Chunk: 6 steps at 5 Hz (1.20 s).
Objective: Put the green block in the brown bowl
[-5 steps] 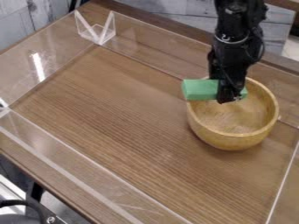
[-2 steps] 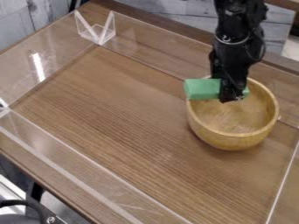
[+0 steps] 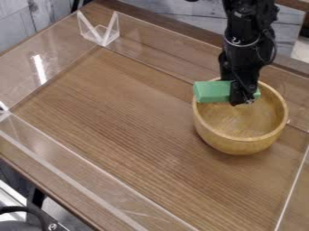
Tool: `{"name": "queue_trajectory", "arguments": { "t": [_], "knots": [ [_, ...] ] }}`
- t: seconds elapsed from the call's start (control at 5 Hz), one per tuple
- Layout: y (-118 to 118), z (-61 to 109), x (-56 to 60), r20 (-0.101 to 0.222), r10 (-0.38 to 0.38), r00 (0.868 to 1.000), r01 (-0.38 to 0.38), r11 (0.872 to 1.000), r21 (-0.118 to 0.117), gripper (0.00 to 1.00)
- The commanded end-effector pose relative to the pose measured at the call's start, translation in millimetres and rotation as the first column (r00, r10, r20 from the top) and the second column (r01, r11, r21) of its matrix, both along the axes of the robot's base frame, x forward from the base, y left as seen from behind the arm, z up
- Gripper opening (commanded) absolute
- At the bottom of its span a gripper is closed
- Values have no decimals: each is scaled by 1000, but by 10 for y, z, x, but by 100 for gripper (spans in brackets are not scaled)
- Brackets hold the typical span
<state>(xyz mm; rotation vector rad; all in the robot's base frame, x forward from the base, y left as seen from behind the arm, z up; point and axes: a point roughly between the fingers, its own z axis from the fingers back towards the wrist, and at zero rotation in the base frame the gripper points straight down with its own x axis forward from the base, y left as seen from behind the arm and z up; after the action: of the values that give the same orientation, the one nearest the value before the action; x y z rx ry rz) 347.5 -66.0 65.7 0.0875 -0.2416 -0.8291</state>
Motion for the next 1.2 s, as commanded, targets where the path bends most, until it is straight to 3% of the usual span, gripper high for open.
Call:
{"name": "queue_trajectory", "arguments": {
  "t": [0.0,1.0],
  "knots": [
    [-41,119,68,48,-3,999,3,1000,-16,0],
    [-38,79,40,20,34,999,-33,998,-48,0]
  ]
}}
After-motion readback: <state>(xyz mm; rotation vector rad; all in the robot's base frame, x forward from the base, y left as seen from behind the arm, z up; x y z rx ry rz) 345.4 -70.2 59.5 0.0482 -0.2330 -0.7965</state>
